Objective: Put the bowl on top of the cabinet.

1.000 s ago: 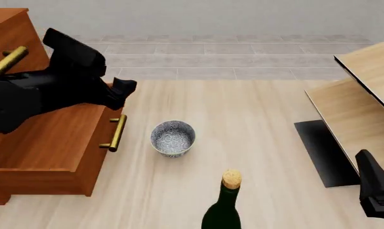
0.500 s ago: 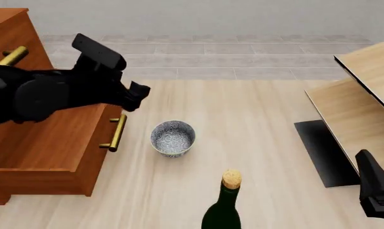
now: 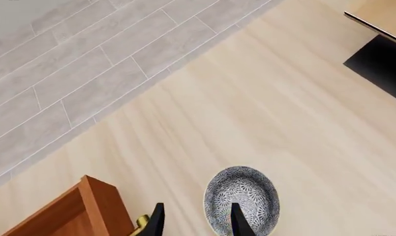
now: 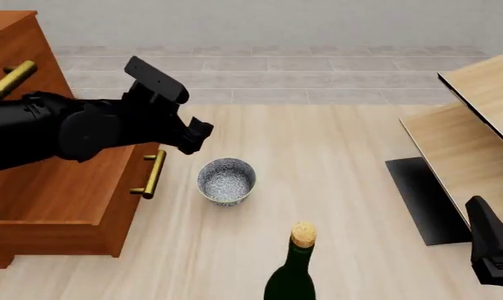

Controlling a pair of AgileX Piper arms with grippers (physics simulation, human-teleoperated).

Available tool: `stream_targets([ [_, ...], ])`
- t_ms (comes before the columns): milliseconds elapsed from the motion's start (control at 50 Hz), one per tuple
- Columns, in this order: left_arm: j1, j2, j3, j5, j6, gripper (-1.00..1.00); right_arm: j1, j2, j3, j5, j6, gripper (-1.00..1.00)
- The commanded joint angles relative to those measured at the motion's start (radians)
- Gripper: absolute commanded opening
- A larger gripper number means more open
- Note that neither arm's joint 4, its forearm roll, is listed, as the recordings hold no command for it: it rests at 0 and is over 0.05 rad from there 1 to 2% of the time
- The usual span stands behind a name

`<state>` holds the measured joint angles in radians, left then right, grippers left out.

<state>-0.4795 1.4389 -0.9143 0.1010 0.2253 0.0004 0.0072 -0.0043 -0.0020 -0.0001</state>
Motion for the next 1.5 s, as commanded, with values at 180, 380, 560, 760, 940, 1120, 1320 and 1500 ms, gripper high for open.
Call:
stream_targets([
  [180,-0.030,0.061,0.007,-0.045,0.004,1.00,0.000,0.000,0.000,0.000,0.000,1.00],
  [380,-0.023,0.110,0.001,-0.069,0.012,1.00,0.000,0.000,0.000,0.000,0.000,1.00],
  [560,-0.016,0.155,-0.006,-0.085,0.014,1.00,0.000,0.000,0.000,0.000,0.000,1.00],
  [760,-0.008,0.198,-0.013,-0.108,0.024,1.00,0.000,0.000,0.000,0.000,0.000,1.00],
  [940,-0.007,0.225,-0.019,-0.119,0.026,1.00,0.000,0.000,0.000,0.000,0.000,1.00],
  [1120,-0.004,0.244,-0.019,-0.129,0.033,1.00,0.000,0.000,0.000,0.000,0.000,1.00],
  [1320,-0.004,0.267,-0.010,-0.148,0.044,1.00,0.000,0.000,0.000,0.000,0.000,1.00],
  [1500,-0.008,0.285,-0.012,-0.154,0.047,1.00,0.000,0.000,0.000,0.000,0.000,1.00],
])
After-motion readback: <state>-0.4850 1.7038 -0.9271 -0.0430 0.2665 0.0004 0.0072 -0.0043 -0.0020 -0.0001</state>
